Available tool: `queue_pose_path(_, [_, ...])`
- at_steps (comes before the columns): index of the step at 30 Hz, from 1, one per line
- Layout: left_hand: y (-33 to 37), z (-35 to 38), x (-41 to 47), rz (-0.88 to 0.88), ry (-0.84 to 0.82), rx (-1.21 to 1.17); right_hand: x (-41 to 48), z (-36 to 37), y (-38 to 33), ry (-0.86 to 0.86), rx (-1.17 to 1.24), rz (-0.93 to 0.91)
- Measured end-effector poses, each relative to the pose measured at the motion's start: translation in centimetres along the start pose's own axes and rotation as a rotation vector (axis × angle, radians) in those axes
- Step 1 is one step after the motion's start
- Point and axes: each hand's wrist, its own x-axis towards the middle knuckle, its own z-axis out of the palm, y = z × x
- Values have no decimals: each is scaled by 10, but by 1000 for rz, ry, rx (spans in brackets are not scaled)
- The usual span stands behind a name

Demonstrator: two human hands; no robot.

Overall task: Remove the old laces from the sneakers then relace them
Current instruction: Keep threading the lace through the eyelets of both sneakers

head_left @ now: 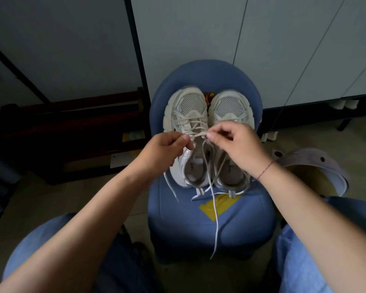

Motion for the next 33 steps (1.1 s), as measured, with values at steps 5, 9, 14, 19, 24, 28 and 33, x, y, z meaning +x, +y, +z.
queue_pose_path(5, [-2,-15,7,-59,56,-79,7,-4,8,131,257,193])
queue_pose_path(9, [-8,-17,11,-102,95,-86,9,-1,6,131,303,201])
queue_pose_path(14, [-10,-17,12,-110,94,-85,7,-1,5,146,337,197])
queue_pose_path(19, [-11,-18,13,-111,109,-86,7,-2,5,148,338,203])
queue_pose_path(24, [-11,-17,13,-99,107,-77,8,-1,5,152,349,205])
queue_pose_path(28, [-14,-17,14,-110,94,-76,7,-1,2,97,383,203])
queue_pose_path(33, [-14,-11,15,-112,156,-80,7,-3,5,74,362,247])
